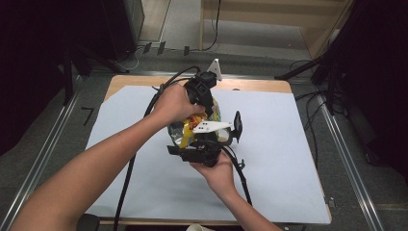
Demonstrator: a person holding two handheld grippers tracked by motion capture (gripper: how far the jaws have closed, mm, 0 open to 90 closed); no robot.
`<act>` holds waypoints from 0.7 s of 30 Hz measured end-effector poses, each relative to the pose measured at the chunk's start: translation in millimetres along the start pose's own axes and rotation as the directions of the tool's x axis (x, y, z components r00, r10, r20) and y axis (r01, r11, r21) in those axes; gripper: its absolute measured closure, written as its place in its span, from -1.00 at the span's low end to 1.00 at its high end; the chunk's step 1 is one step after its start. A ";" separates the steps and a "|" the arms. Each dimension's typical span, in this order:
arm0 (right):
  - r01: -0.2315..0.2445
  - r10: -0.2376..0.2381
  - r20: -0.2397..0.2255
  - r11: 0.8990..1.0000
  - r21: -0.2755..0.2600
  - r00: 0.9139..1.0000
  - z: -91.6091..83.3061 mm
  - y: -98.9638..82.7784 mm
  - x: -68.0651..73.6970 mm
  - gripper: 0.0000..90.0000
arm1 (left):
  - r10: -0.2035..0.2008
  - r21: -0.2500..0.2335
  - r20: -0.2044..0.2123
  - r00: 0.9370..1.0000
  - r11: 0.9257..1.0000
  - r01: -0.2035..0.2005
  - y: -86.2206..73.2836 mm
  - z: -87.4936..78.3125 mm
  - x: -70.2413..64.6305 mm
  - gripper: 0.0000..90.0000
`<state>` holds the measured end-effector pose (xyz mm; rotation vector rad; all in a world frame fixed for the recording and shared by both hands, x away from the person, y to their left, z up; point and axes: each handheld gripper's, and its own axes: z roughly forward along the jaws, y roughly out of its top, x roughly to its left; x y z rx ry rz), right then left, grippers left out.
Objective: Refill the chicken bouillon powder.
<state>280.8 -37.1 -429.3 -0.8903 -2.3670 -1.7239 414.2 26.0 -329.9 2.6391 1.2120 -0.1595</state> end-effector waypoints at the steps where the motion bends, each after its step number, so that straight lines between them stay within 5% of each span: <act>1: 0.002 -0.002 0.002 1.000 0.000 1.000 -0.2 0.1 -0.2 0.37 | 0.000 -0.001 0.001 1.000 1.000 0.000 0.1 0.0 0.0 0.82; 21: 0.013 -0.013 0.021 1.000 0.015 1.000 -0.1 -1.3 -0.6 0.37 | -0.049 0.002 0.089 0.995 0.999 0.049 0.3 3.6 10.5 0.84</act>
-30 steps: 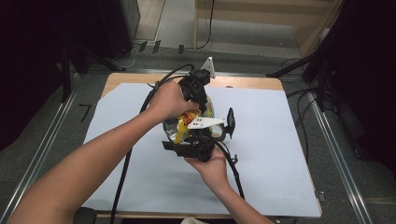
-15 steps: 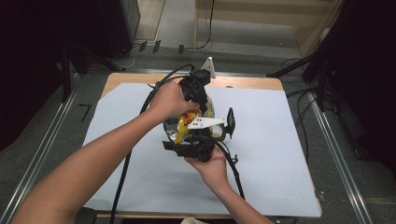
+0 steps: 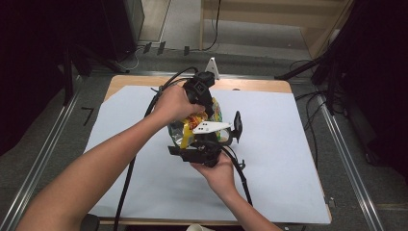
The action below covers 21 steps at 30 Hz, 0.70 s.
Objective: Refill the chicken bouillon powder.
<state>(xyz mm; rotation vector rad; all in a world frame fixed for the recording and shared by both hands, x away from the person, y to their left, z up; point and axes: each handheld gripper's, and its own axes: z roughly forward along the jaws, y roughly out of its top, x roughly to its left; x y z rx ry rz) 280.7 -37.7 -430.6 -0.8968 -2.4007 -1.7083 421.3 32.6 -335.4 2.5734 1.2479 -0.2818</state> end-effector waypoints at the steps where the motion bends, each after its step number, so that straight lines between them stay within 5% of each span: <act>1: 0.000 0.000 0.001 1.000 0.000 1.000 0.1 -0.1 0.1 0.37 | -0.006 0.002 0.009 1.000 1.000 0.006 0.2 0.0 0.7 0.85; 21: -0.005 0.005 -0.024 1.000 -0.005 1.000 0.6 0.3 0.3 0.37 | -0.061 0.029 0.060 0.996 0.998 0.060 0.2 -0.1 10.4 0.86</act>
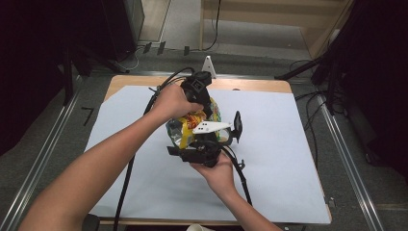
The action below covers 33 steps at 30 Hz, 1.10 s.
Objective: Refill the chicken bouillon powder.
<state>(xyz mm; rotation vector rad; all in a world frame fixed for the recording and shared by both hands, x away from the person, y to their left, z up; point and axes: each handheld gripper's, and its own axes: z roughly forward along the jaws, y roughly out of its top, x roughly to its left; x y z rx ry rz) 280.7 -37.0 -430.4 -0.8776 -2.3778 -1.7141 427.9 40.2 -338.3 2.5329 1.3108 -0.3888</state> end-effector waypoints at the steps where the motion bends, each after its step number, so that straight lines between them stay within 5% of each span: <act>1: 0.000 0.000 -0.001 1.000 0.000 1.000 0.2 -0.2 0.3 0.37 | -0.001 0.002 0.001 1.000 1.000 0.001 -0.3 -0.2 0.4 0.87; 33: 0.001 -0.001 -0.011 1.000 0.009 1.000 -0.6 1.2 1.9 0.36 | -0.038 -0.004 0.054 0.998 0.999 0.038 -1.7 1.4 8.9 0.85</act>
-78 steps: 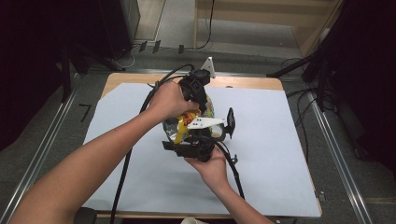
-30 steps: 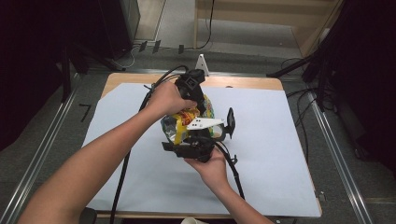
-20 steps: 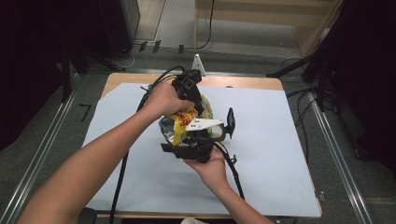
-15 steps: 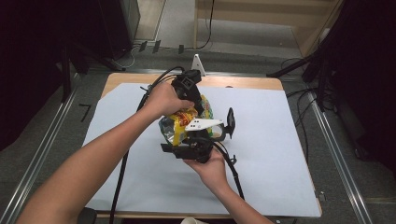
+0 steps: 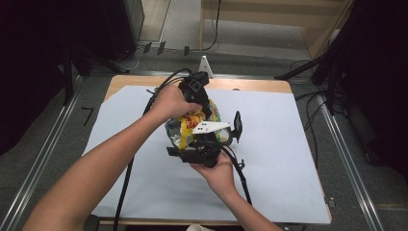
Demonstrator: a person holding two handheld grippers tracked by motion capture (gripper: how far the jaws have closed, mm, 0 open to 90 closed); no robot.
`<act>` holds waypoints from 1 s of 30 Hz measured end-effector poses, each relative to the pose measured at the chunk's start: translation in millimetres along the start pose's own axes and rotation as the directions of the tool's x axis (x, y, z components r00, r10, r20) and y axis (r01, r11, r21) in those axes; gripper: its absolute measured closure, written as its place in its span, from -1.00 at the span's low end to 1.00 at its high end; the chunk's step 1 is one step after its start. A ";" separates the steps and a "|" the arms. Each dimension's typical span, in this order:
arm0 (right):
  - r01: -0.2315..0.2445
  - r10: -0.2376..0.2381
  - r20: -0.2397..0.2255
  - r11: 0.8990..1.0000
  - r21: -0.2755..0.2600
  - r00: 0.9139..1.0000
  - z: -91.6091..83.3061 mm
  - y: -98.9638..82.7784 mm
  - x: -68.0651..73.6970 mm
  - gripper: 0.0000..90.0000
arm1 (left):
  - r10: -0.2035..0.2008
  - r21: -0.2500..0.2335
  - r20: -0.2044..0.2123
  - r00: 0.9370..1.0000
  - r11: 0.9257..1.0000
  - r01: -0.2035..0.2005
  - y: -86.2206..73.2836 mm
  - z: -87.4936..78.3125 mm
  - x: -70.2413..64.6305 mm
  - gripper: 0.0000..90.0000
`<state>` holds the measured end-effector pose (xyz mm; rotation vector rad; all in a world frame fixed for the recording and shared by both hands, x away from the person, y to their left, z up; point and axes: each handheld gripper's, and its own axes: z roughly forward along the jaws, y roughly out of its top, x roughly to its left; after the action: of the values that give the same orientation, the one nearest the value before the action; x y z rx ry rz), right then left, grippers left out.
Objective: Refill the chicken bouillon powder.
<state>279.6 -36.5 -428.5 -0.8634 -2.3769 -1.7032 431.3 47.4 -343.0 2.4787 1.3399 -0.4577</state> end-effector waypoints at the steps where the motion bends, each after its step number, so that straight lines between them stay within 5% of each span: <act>1: 0.001 -0.001 -0.001 1.000 -0.002 1.000 -0.1 0.1 0.1 0.36 | -0.001 0.000 0.005 1.000 1.000 0.001 0.1 -0.2 0.2 0.85; 10: 0.038 -0.038 0.025 0.999 0.015 0.999 -1.6 -1.1 -1.0 0.36 | 0.021 -0.022 0.028 0.999 1.000 -0.020 0.2 1.7 -4.0 0.84; 19: 0.050 -0.051 0.023 0.998 0.032 0.998 -2.0 -10.3 -1.2 0.35 | 0.020 -0.047 0.102 0.995 0.999 -0.015 -8.1 4.7 6.2 0.85; 23: 0.055 -0.055 0.015 0.998 0.033 0.998 -2.6 -13.0 -1.5 0.35 | 0.082 -0.078 0.091 0.992 0.994 -0.075 -13.6 3.0 5.6 0.83; 30: 0.054 -0.055 0.010 0.997 0.061 0.998 1.8 -22.2 -5.9 0.30 | 0.114 -0.090 0.138 0.984 0.991 -0.102 -20.7 6.8 9.0 0.88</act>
<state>274.0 -42.0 -450.1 -0.8095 -2.4682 -1.6391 417.5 62.4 -354.8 2.3873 1.1399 -0.5320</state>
